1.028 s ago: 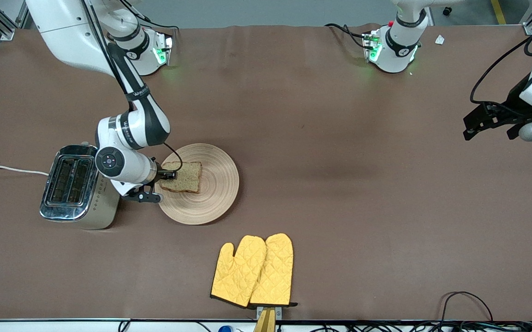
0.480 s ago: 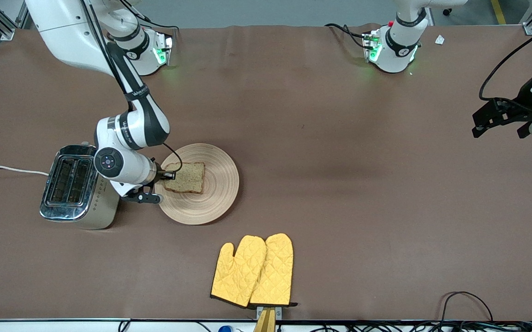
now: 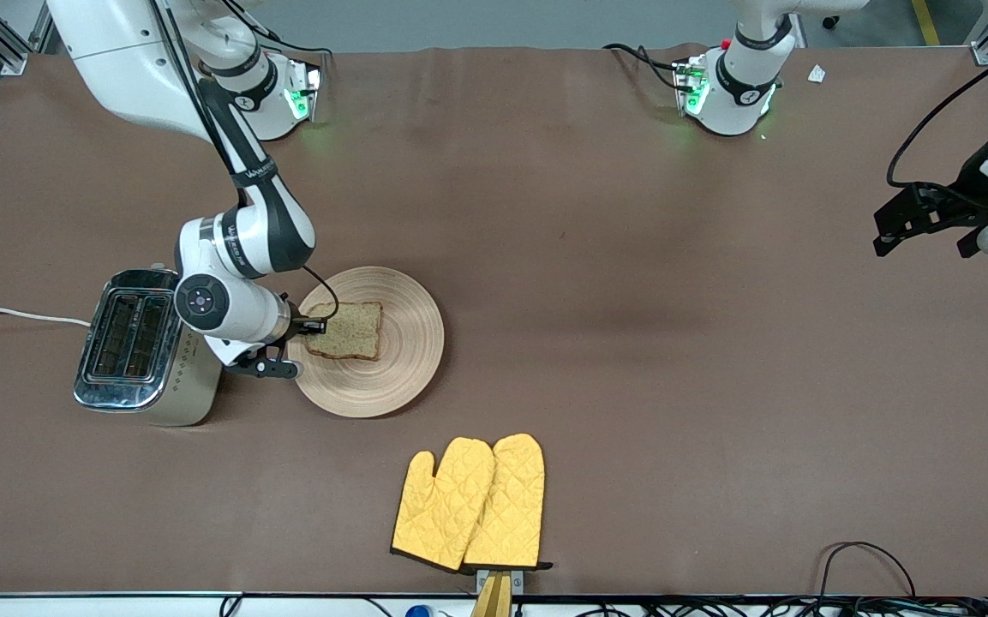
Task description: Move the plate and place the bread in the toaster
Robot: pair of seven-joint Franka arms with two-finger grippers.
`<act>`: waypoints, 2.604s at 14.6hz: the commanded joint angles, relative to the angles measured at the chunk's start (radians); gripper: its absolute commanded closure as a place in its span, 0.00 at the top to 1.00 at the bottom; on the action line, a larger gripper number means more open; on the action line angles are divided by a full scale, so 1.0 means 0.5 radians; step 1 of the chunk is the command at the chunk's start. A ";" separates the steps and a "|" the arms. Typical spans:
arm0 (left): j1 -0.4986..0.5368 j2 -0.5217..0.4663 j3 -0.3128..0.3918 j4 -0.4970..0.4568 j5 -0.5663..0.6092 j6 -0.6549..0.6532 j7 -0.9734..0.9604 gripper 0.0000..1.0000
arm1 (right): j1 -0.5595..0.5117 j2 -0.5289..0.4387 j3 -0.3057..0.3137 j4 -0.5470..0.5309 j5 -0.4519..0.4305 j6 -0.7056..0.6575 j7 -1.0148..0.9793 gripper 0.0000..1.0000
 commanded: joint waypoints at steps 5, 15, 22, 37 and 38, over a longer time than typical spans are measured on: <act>0.002 0.004 0.014 0.024 0.020 -0.033 0.024 1.00 | -0.015 0.007 0.012 -0.004 0.009 -0.011 0.021 0.39; -0.001 0.019 0.014 0.024 0.014 -0.033 0.024 1.00 | -0.018 0.028 0.012 -0.004 0.012 -0.004 0.024 0.32; -0.010 0.019 0.014 0.024 0.014 -0.033 0.024 1.00 | -0.015 0.041 0.012 -0.001 0.015 0.002 0.027 0.27; -0.013 0.019 0.014 0.024 0.017 -0.033 0.027 1.00 | -0.046 0.050 0.012 -0.004 0.015 0.008 0.027 0.01; -0.013 0.019 0.014 0.024 0.017 -0.033 0.027 1.00 | -0.046 0.050 0.012 -0.004 0.015 0.008 0.027 0.00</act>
